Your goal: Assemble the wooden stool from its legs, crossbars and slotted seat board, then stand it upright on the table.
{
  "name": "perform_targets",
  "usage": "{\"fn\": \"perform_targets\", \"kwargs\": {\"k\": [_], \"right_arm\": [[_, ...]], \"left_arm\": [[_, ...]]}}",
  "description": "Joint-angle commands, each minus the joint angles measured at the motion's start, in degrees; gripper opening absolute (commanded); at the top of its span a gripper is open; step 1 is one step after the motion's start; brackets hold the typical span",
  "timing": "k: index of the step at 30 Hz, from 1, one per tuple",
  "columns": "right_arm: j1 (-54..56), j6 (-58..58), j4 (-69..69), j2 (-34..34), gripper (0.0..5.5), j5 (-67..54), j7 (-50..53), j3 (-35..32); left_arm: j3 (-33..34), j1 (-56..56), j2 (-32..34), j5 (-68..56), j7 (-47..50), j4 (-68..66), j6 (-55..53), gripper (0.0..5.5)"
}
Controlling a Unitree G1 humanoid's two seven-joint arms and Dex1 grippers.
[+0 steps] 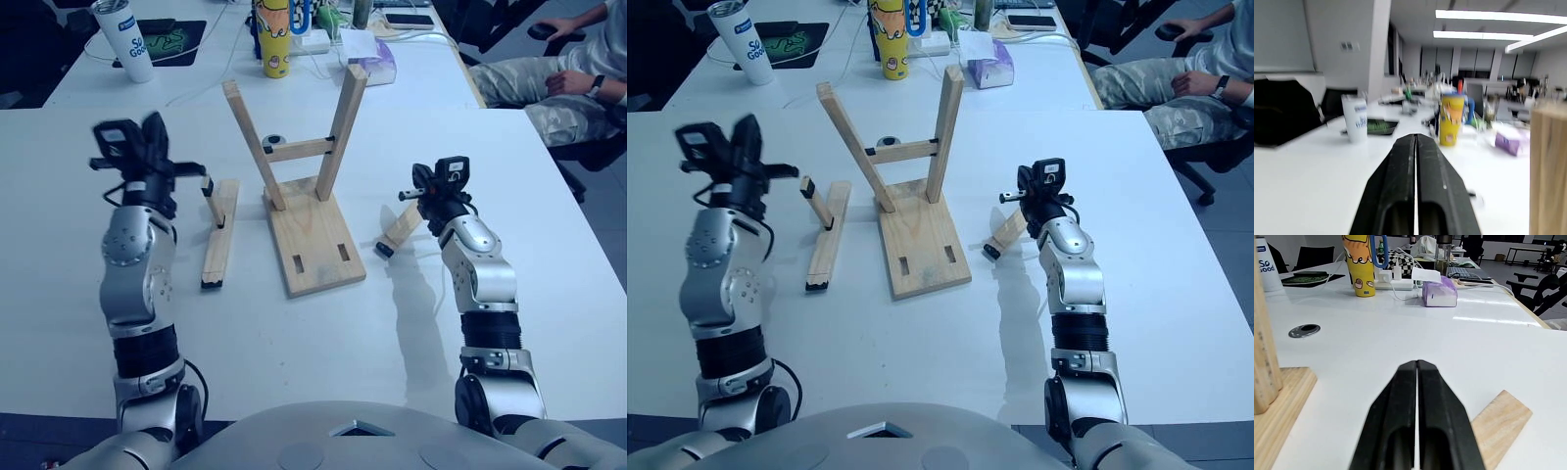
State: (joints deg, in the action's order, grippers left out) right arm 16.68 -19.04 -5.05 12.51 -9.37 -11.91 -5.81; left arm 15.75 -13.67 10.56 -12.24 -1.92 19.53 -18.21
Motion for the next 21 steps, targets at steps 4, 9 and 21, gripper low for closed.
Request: {"fn": "perform_targets", "kwargs": {"k": [4,9,21], "right_arm": [[-1.21,0.39,0.95,-0.27,0.0,0.17,0.97,-0.69],[-3.66,-0.04,3.49,-1.22,0.0,0.13,2.58,-1.01],[-4.14,0.26,3.76,-1.7,0.0,0.14,3.28,-0.72]], "left_arm": [[7.13,12.3,3.96,-2.3,-4.53,-2.97,-0.35,0.02],[2.73,20.82,8.13,-4.92,-13.87,-3.88,-8.28,0.67],[-7.01,20.24,8.94,-5.98,-17.33,-2.25,-17.16,2.35]]}}
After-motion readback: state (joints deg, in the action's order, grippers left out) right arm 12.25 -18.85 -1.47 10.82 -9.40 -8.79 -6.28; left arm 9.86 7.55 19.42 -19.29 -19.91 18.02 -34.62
